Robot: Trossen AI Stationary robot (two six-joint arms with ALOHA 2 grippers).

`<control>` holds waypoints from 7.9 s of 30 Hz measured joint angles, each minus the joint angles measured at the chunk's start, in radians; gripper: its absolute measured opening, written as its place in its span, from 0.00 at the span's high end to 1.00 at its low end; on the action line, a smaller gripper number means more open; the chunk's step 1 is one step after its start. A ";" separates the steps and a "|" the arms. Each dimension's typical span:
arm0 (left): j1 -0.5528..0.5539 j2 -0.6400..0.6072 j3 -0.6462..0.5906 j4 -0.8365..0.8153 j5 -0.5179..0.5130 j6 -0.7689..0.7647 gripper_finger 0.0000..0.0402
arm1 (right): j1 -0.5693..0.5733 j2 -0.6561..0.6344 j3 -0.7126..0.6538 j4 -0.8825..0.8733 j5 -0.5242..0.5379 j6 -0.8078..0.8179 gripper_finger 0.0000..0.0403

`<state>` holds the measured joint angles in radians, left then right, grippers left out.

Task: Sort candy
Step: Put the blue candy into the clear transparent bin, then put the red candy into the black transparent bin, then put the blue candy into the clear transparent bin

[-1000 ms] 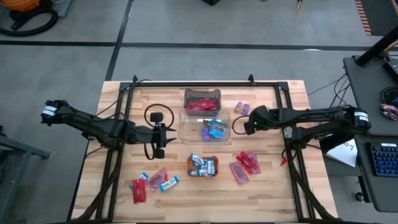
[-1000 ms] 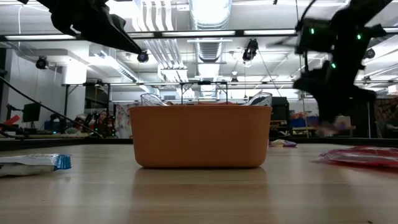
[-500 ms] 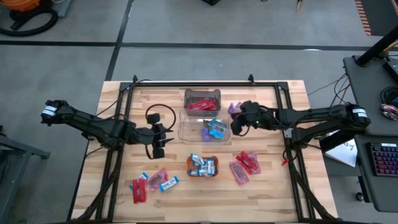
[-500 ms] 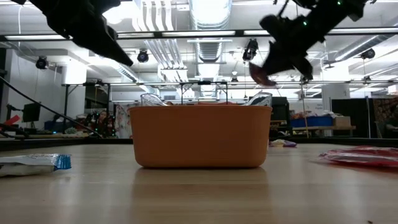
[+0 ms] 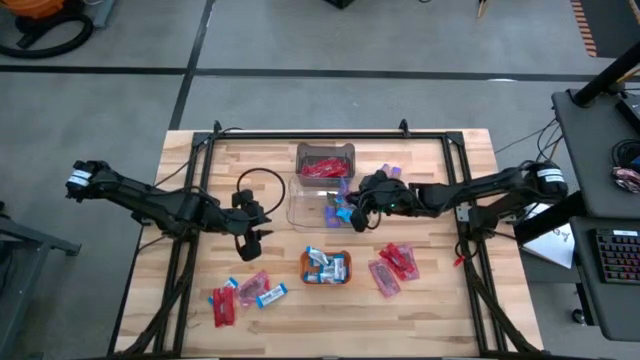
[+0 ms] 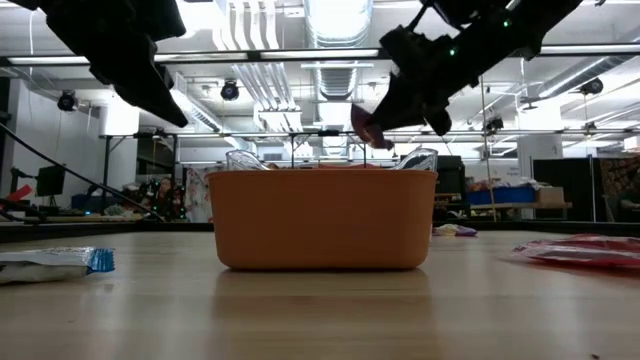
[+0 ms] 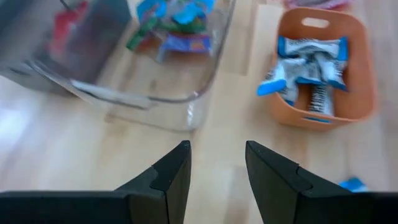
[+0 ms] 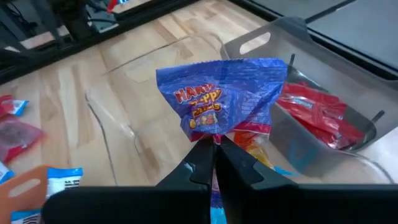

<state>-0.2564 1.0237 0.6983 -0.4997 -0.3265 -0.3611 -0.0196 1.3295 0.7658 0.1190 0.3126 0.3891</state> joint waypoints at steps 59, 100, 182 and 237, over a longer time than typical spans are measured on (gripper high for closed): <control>-0.392 0.235 0.001 -0.166 0.558 -1.283 0.66 | 0.000 0.065 0.000 0.020 0.001 0.003 0.50; -0.611 0.571 0.117 -0.136 0.499 -1.502 0.98 | 0.000 0.065 0.000 0.020 -0.032 0.002 0.50; 0.734 0.546 0.354 0.524 0.194 0.495 0.90 | 0.112 -0.128 0.000 -0.122 -0.049 0.072 0.50; 0.236 0.015 0.221 0.286 0.283 0.334 0.62 | -0.443 -0.138 -0.001 -0.514 -0.025 0.347 0.50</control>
<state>-0.0208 1.0385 0.9190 -0.2142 -0.0431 -0.0271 -0.4630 1.1918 0.7650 -0.3947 0.2873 0.7361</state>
